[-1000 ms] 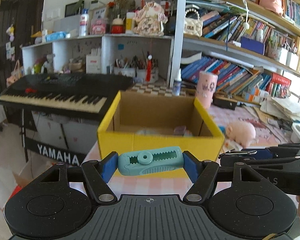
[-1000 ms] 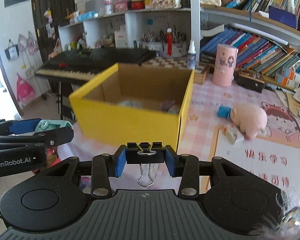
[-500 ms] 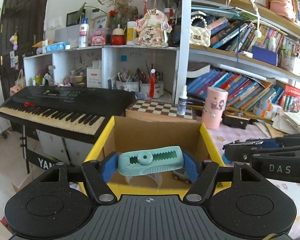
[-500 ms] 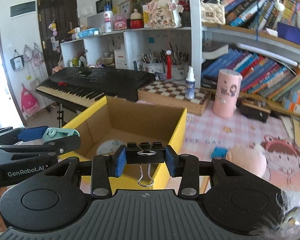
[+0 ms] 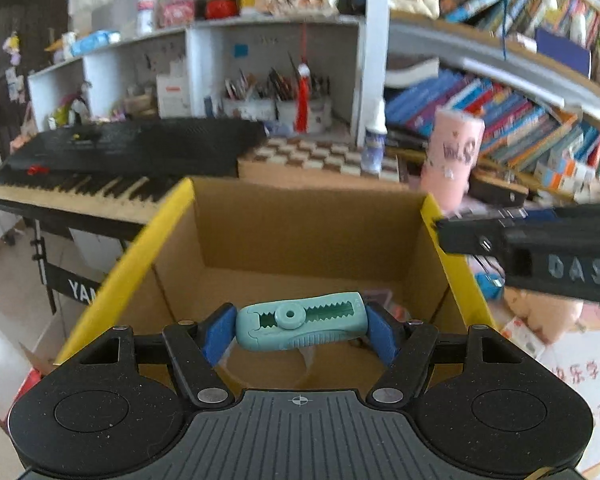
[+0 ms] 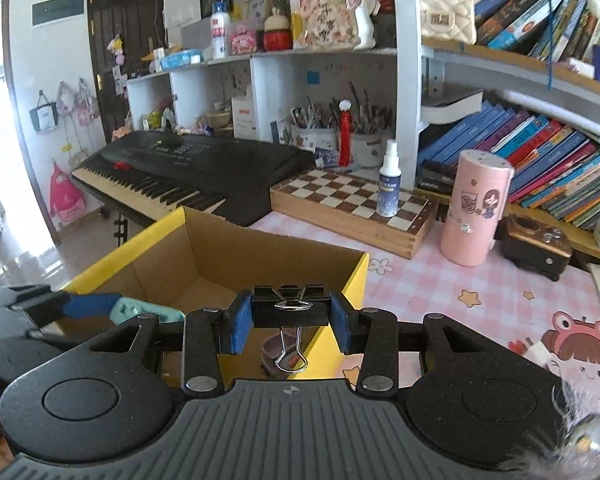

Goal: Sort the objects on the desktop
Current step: 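Open the left tool to drop the dispenser while the right drops the clip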

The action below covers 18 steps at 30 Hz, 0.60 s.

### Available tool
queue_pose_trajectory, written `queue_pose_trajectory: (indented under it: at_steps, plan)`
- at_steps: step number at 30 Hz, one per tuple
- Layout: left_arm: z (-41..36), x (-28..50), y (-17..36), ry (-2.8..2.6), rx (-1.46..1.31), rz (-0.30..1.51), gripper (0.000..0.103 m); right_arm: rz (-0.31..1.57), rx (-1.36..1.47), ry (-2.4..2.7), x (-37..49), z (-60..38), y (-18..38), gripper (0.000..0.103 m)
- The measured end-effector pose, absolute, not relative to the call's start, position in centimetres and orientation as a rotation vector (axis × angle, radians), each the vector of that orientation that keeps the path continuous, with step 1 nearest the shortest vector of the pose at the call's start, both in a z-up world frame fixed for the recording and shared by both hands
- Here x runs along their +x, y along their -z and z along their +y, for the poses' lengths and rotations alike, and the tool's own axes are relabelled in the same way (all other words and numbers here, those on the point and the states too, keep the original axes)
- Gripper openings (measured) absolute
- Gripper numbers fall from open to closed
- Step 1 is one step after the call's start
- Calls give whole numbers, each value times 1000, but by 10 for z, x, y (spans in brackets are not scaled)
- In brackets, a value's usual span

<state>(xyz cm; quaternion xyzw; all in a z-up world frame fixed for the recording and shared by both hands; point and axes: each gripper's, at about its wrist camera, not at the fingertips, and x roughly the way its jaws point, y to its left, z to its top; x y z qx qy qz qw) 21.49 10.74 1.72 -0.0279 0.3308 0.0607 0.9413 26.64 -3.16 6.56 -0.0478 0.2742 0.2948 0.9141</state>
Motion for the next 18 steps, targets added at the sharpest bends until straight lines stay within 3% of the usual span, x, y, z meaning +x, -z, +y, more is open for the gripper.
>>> queue_pose_trajectory:
  at_steps: [18]
  plan:
    - [88, 237, 12, -64, -15, 830, 72, 666, -276, -774, 319, 6, -36, 38]
